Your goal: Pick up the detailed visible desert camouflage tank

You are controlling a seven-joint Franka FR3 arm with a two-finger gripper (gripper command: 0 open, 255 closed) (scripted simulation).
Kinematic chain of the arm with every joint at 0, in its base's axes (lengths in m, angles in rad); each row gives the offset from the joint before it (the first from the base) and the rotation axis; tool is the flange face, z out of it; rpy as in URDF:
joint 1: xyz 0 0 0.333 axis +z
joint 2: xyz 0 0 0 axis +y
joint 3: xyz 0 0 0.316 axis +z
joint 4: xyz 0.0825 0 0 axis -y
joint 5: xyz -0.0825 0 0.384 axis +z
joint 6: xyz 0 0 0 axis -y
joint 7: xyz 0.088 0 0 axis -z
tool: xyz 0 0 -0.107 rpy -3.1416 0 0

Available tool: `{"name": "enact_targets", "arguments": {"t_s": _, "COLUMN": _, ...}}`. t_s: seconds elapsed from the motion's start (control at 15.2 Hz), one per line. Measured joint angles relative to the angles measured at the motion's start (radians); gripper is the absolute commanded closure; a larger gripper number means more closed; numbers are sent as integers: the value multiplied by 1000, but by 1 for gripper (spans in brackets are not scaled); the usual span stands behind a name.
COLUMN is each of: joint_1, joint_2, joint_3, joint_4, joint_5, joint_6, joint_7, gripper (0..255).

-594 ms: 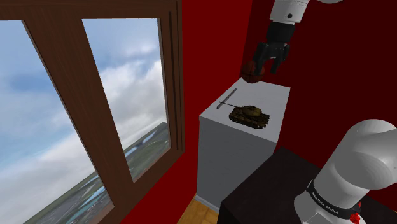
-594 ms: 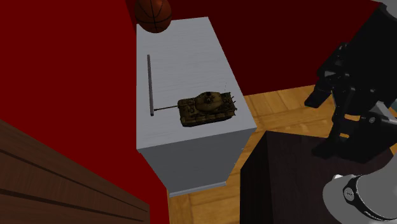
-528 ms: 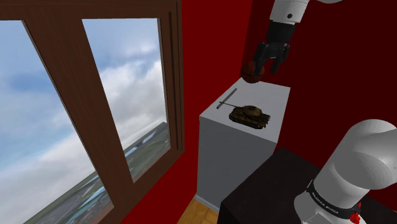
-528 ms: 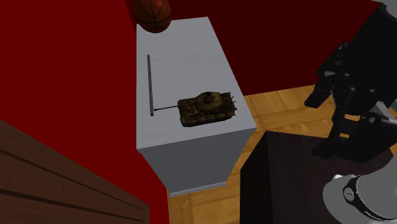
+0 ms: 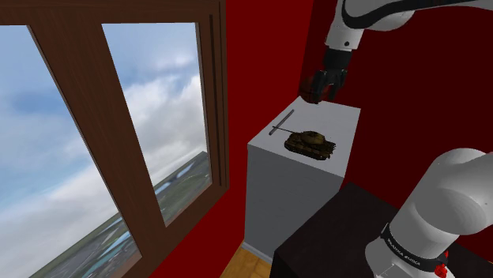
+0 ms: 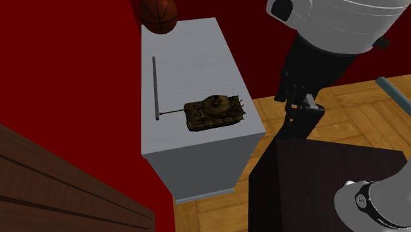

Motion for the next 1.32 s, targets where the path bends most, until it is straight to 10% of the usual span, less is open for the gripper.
{"name": "enact_targets", "arguments": {"t_s": 1.32, "joint_1": -22, "joint_2": 685, "joint_3": -229, "joint_4": 252, "joint_5": 75, "joint_6": 356, "joint_7": -558, "gripper": 0}}
